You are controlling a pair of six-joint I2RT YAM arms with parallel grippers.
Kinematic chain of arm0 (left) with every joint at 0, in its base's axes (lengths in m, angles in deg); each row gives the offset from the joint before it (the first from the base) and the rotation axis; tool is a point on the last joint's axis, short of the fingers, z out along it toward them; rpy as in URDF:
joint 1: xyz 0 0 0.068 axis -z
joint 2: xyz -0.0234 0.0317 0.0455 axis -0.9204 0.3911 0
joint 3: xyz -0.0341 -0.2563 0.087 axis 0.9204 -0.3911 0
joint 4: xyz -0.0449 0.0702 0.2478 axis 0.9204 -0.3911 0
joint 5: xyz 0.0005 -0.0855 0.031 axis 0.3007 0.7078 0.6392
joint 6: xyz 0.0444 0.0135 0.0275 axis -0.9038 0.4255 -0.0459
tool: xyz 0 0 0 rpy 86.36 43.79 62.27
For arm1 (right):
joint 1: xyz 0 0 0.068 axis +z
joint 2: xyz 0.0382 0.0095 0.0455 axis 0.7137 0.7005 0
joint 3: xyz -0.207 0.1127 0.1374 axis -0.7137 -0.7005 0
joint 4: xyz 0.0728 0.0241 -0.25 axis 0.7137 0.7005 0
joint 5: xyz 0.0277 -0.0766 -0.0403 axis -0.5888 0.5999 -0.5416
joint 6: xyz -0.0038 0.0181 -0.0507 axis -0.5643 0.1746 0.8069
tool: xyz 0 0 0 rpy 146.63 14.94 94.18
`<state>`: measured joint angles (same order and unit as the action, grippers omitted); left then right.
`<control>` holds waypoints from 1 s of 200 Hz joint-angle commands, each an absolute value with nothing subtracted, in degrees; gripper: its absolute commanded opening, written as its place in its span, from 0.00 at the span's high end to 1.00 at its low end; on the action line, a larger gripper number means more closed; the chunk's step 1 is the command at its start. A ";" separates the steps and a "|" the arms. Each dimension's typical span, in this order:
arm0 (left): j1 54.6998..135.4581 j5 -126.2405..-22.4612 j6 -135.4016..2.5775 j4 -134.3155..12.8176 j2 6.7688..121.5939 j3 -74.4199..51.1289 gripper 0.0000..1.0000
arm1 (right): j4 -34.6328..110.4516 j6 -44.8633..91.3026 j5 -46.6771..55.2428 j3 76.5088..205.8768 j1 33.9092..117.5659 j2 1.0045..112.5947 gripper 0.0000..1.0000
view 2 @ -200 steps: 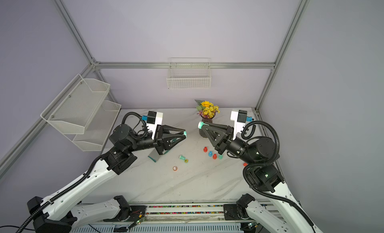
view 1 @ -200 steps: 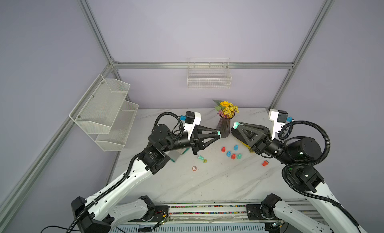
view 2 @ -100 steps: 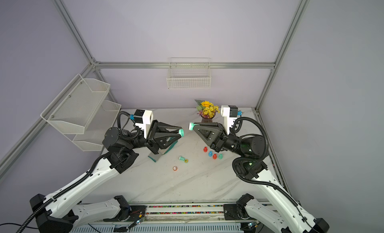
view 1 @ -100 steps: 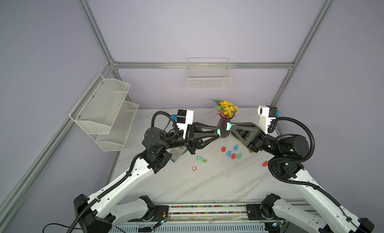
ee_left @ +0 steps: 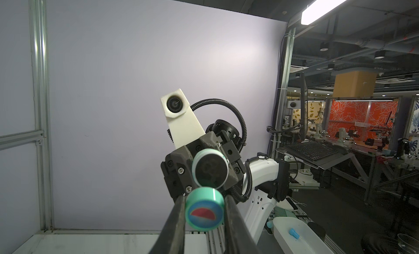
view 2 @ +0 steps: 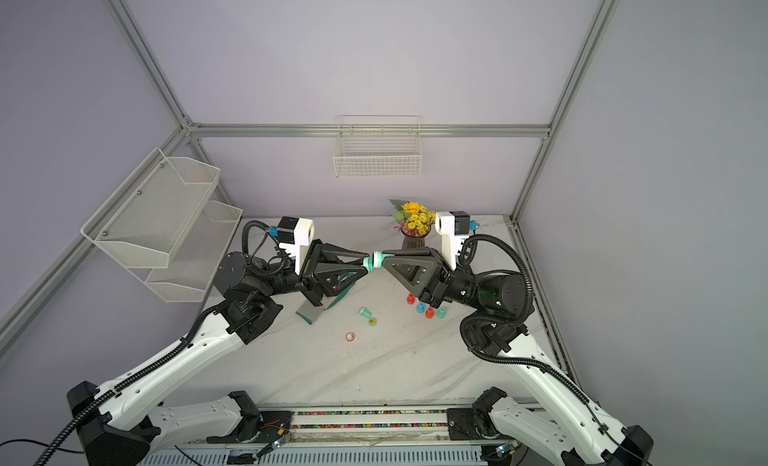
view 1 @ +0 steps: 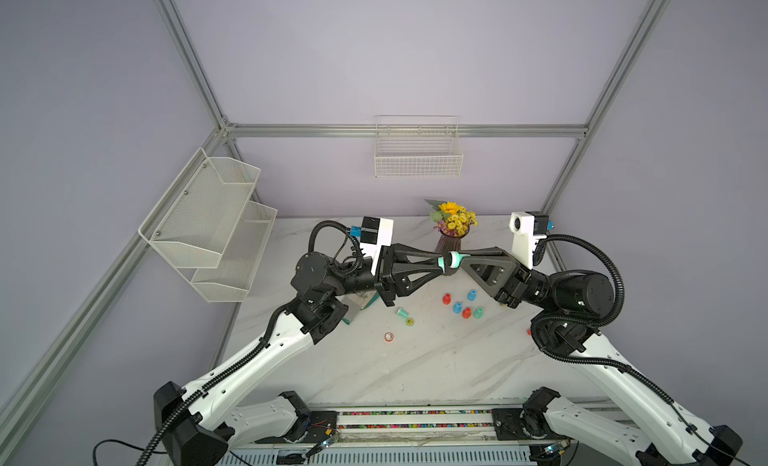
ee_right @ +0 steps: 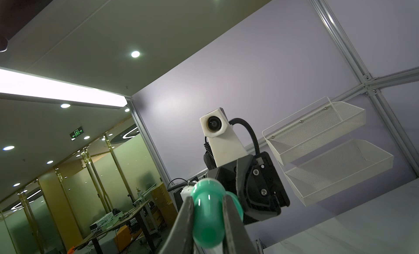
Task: Close the stamp cap
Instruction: Close the cover of the stamp.
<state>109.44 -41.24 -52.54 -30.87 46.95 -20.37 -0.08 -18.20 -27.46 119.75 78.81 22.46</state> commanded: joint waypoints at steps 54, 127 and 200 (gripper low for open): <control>109.61 -39.12 -50.11 -25.61 46.76 -19.08 0.78 | 3.62 -15.18 -27.97 119.28 79.72 22.33 1.00; 109.61 -37.63 -49.80 -26.10 47.46 -18.54 0.78 | 9.93 -12.33 -27.80 120.45 79.86 22.67 1.00; 109.61 -36.65 -49.97 -26.17 47.55 -18.56 0.79 | 19.56 -6.86 -23.91 122.51 79.90 21.96 1.00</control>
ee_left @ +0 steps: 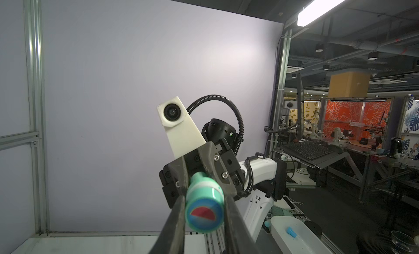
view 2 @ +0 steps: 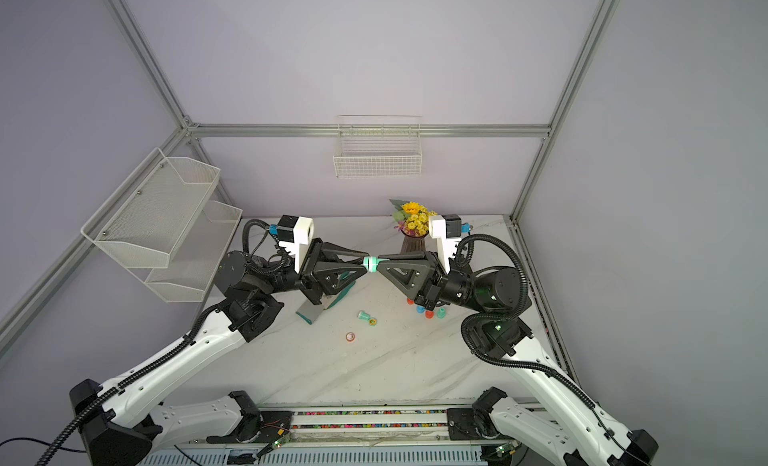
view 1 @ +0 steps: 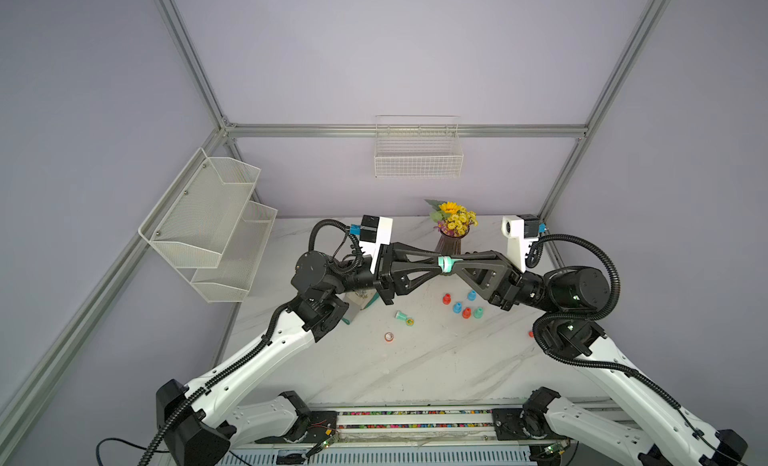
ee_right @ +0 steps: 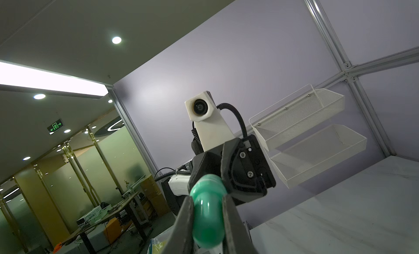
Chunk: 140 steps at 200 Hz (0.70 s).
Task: Close the stamp cap
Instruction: Close the cover of the stamp.
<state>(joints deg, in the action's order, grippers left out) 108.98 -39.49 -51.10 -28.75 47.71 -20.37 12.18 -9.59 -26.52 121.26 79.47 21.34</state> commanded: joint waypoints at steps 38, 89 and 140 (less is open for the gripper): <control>109.71 -35.78 -49.59 -25.58 47.94 -18.38 0.81 | 21.41 -5.93 -23.24 123.21 79.88 22.29 1.00; 110.09 -35.77 -49.97 -26.40 48.68 -17.91 0.81 | 23.11 -4.88 -22.30 124.01 79.94 22.69 1.00; 111.23 -36.66 -52.90 -30.23 49.56 -16.66 0.81 | 25.69 -2.89 -20.90 125.35 80.21 23.80 1.00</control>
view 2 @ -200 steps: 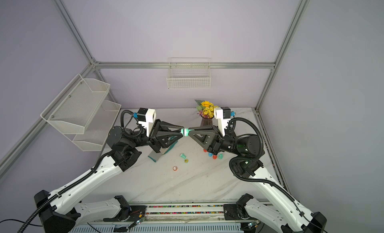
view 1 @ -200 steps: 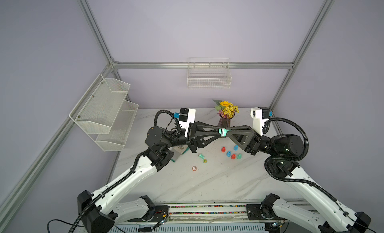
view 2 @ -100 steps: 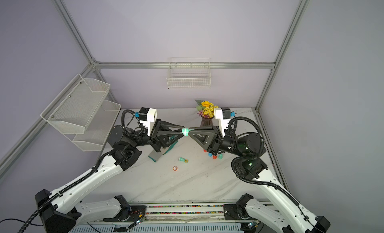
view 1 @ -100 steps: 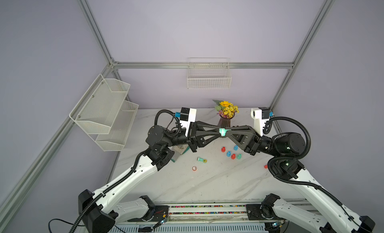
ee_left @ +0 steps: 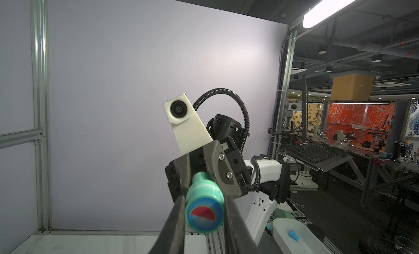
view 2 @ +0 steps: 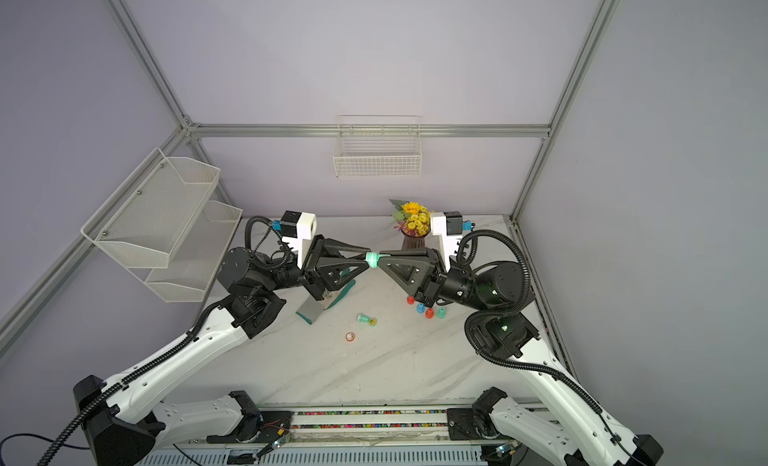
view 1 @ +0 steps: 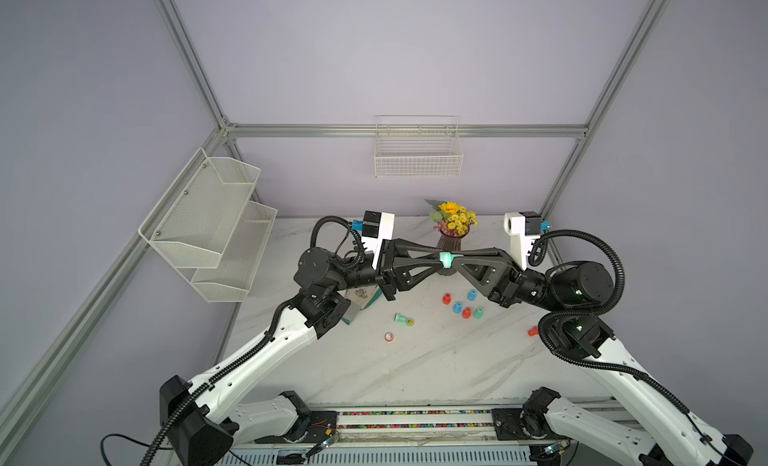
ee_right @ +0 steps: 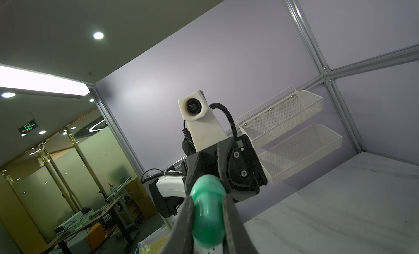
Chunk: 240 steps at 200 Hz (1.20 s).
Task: Close the stamp cap
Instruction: Close the cover of the stamp.
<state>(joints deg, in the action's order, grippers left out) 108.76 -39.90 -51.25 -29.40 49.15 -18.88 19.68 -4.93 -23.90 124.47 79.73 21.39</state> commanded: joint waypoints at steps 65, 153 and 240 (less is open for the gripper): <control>112.16 -37.89 -54.63 -32.61 50.66 -15.71 0.83 | 30.32 0.27 -19.03 127.23 81.73 25.73 1.00; 113.00 -35.52 -55.42 -38.12 53.34 -12.64 0.84 | 35.61 3.91 -24.53 130.63 84.26 28.93 1.00; 113.13 -43.04 -62.48 -50.43 47.13 -14.09 0.76 | 39.41 6.20 -18.48 131.61 85.12 24.82 1.00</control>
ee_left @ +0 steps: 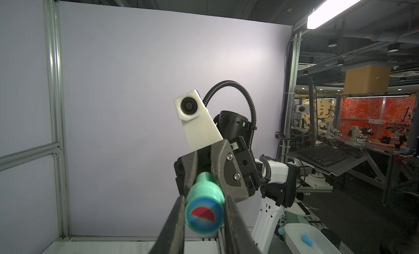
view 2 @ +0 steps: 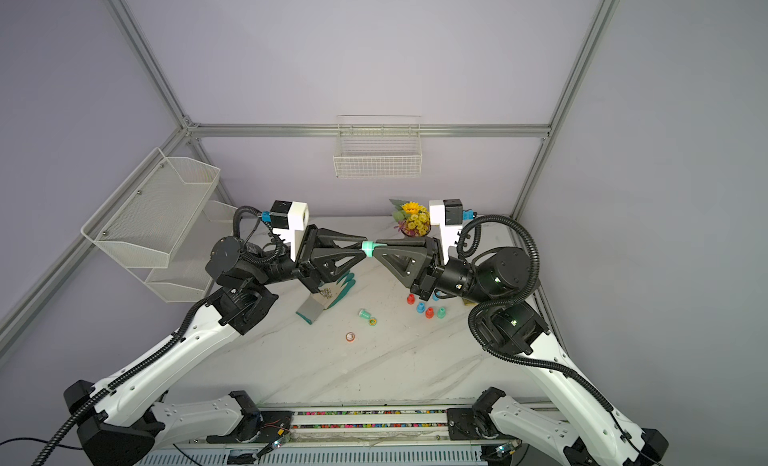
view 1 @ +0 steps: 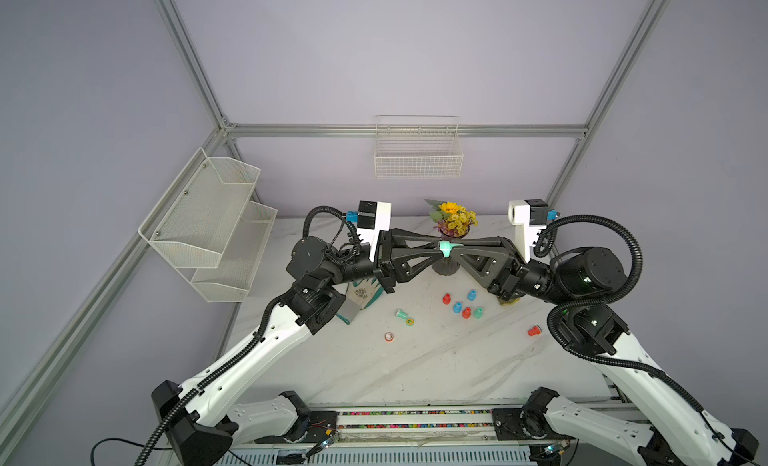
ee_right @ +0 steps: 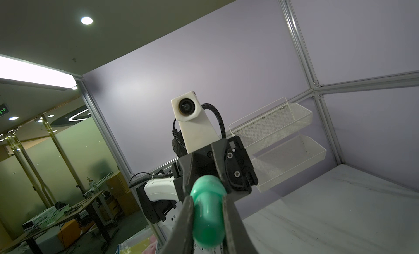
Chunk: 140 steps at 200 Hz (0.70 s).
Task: Close the stamp cap
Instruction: Close the cover of the stamp.
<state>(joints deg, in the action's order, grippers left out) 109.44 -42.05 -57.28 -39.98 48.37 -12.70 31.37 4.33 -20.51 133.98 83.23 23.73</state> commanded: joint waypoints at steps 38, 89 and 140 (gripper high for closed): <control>112.69 -53.07 -65.07 -55.21 40.39 -17.28 0.57 | 38.29 6.22 -13.39 129.54 85.18 20.71 1.00; 112.07 -70.47 -69.70 -67.33 29.43 -21.78 0.29 | 47.42 8.73 -8.02 129.13 85.17 19.60 1.00; 111.72 -89.83 -74.03 -83.44 26.30 -22.91 0.25 | 65.11 15.15 10.01 129.15 85.17 25.03 1.00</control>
<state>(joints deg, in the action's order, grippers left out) 112.17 -76.21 -69.92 -73.55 25.74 -22.49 53.91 11.13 -1.89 129.30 85.00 21.93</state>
